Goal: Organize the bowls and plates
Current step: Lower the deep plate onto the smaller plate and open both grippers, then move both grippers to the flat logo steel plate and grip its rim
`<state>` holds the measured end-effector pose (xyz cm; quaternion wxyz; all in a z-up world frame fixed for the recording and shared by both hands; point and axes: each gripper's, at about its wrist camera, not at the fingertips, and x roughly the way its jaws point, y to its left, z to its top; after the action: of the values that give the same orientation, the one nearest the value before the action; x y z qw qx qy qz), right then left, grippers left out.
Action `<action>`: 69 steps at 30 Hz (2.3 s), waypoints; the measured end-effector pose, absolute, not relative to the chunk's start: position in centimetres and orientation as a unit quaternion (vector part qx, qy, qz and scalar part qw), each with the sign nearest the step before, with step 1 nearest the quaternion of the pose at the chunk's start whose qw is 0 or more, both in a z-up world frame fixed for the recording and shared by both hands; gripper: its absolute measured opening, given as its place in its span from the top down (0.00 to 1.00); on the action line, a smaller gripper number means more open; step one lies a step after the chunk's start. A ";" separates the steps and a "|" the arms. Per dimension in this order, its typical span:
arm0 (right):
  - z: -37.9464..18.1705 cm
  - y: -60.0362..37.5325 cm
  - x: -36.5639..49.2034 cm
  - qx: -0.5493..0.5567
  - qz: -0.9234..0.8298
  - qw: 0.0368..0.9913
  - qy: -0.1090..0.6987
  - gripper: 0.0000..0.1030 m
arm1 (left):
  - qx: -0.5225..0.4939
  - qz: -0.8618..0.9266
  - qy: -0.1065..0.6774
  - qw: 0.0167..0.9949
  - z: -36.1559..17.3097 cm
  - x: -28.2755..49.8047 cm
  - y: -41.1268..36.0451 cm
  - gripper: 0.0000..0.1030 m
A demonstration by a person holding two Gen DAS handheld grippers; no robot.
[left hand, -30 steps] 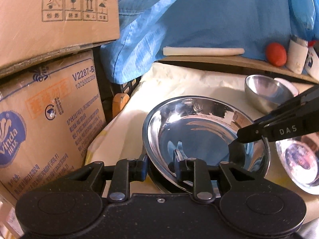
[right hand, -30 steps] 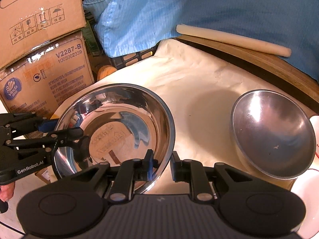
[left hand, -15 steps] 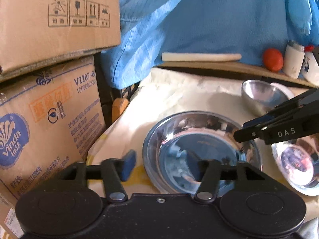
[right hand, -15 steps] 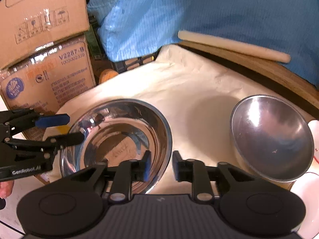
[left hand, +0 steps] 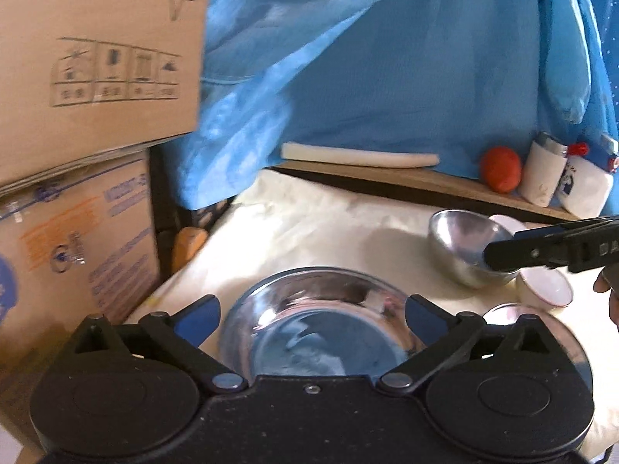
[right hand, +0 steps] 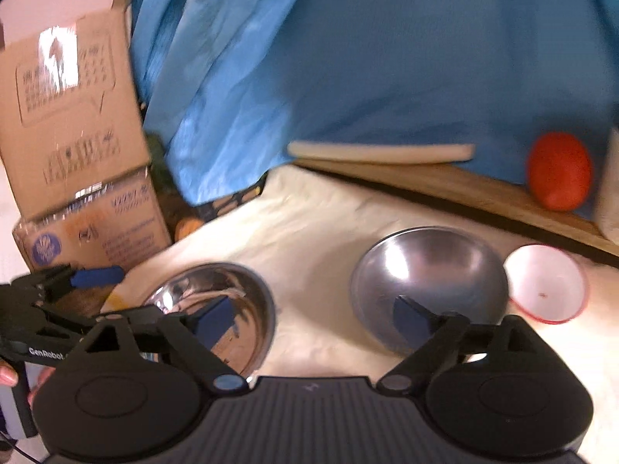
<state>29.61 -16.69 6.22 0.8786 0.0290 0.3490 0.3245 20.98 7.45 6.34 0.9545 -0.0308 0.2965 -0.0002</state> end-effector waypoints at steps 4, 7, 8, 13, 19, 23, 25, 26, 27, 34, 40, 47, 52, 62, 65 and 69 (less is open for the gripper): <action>6.5 -18.9 29.4 0.044 0.320 0.884 0.340 0.02 | -0.039 -0.021 0.298 0.953 6.3 21.5 6.3 0.01; 6.7 -20.4 29.2 0.050 0.318 0.886 0.334 0.01 | -0.038 -0.033 0.302 0.952 6.1 22.1 5.3 0.01; 6.6 -20.8 29.2 0.051 0.318 0.886 0.333 0.01 | -0.037 -0.036 0.303 0.951 6.1 22.2 4.9 0.01; 6.3 -22.4 28.7 0.058 0.315 0.886 0.334 0.01 | -0.029 -0.053 0.307 0.950 5.9 23.1 3.4 0.01; 5.5 -23.9 27.1 0.056 0.313 0.880 0.354 0.01 | -0.020 -0.082 0.315 0.945 5.4 23.9 1.9 0.01; 4.6 -24.8 25.1 0.047 0.306 0.875 0.373 0.01 | 0.003 -0.124 0.315 0.941 5.1 24.1 0.4 0.01; 4.1 -25.3 24.2 0.044 0.298 0.874 0.382 0.01 | 0.013 -0.144 0.316 0.938 4.9 24.1 -0.5 0.01; 3.9 -25.5 23.8 0.041 0.294 0.874 0.385 0.01 | 0.021 -0.154 0.317 0.936 4.8 24.2 -1.0 0.01; 3.6 -25.8 23.4 0.039 0.291 0.873 0.389 0.01 | 0.031 -0.163 0.319 0.933 4.7 24.2 -1.5 0.01; 1.9 -26.4 21.5 0.026 0.288 0.861 0.418 0.01 | 0.095 -0.223 0.341 0.908 3.5 23.8 -4.5 0.01; 1.1 -26.6 20.6 0.027 0.287 0.856 0.428 0.05 | 0.128 -0.250 0.361 0.890 2.5 23.3 -5.9 0.01; 1.2 -27.1 20.6 0.036 0.279 0.859 0.427 0.18 | 0.110 -0.247 0.389 0.881 1.9 23.4 -5.4 0.02; 1.1 -27.4 20.5 0.043 0.275 0.861 0.425 0.22 | 0.099 -0.249 0.406 0.874 1.3 23.0 -5.4 0.04; 1.2 -27.1 20.1 0.047 0.282 0.860 0.424 0.44 | 0.075 -0.249 0.419 0.870 0.9 22.0 -4.8 0.15; 1.1 -27.0 20.0 0.051 0.284 0.858 0.425 0.50 | 0.071 -0.246 0.421 0.870 0.8 21.8 -4.7 0.22; 1.1 -27.0 19.8 0.054 0.279 0.860 0.423 0.53 | 0.058 -0.242 0.417 0.874 1.0 21.6 -4.3 0.29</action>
<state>19.85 -26.95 1.10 0.8601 0.0541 0.4234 0.2792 21.64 -4.32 1.01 0.8742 0.0577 0.4168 -0.2421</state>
